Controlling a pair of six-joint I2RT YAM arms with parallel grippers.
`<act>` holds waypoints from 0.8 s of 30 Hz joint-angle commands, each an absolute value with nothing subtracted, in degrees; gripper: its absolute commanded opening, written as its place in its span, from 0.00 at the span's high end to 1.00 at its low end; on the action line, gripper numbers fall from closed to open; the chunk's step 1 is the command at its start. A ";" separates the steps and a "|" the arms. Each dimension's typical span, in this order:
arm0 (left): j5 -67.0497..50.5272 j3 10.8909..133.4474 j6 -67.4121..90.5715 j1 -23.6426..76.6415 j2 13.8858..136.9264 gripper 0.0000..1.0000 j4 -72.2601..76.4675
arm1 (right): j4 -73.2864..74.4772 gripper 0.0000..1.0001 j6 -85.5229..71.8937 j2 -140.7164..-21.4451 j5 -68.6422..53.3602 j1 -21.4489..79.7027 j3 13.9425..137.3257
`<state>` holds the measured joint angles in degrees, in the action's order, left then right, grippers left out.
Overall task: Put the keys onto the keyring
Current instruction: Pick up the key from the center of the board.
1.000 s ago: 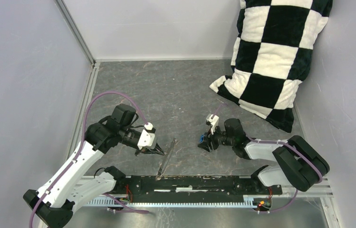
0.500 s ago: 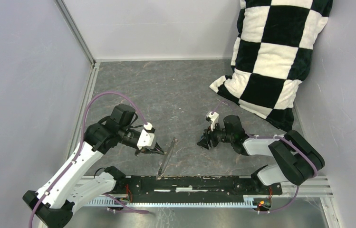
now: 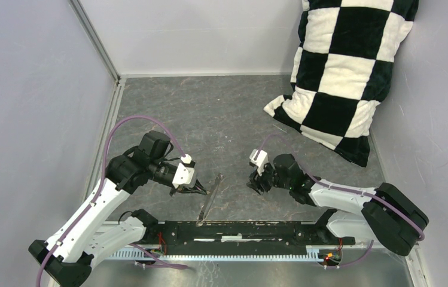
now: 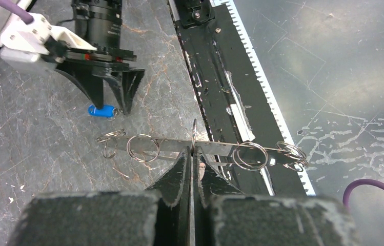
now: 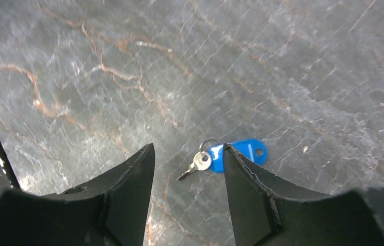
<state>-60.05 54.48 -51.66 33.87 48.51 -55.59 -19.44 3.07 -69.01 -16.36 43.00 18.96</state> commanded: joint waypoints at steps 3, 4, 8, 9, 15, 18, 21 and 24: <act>-60.73 55.45 -48.98 34.03 47.94 0.98 -53.94 | -17.38 0.43 6.85 -71.64 -7.11 45.78 20.01; -60.73 55.58 -48.96 34.01 47.98 0.98 -53.92 | -17.64 0.43 6.92 -72.35 -7.12 45.81 20.16; -60.56 55.81 -48.71 34.02 48.20 0.98 -53.95 | -18.21 0.43 8.20 -74.86 -6.55 45.78 21.58; -60.56 55.88 -48.65 34.01 48.17 0.98 -53.96 | -18.15 0.43 8.47 -75.51 -6.37 45.71 21.99; -60.29 55.81 -48.37 34.06 47.79 0.98 -53.96 | -19.01 0.44 5.68 -73.40 -9.36 44.18 23.04; -60.37 55.77 -48.50 34.01 47.77 0.98 -53.94 | -19.67 0.42 1.45 -70.68 -15.70 39.19 22.79; -60.78 55.72 -48.61 34.09 47.90 0.98 -53.96 | -19.95 0.40 0.09 -69.47 -17.28 35.61 22.19; -61.10 55.48 -48.74 34.02 47.92 0.98 -53.95 | -19.42 0.40 -1.76 -72.06 -17.81 34.84 22.88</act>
<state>-59.90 54.48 -50.87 33.87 48.42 -55.57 -17.93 2.04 -70.46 -14.46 35.73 21.41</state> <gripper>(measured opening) 0.040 0.602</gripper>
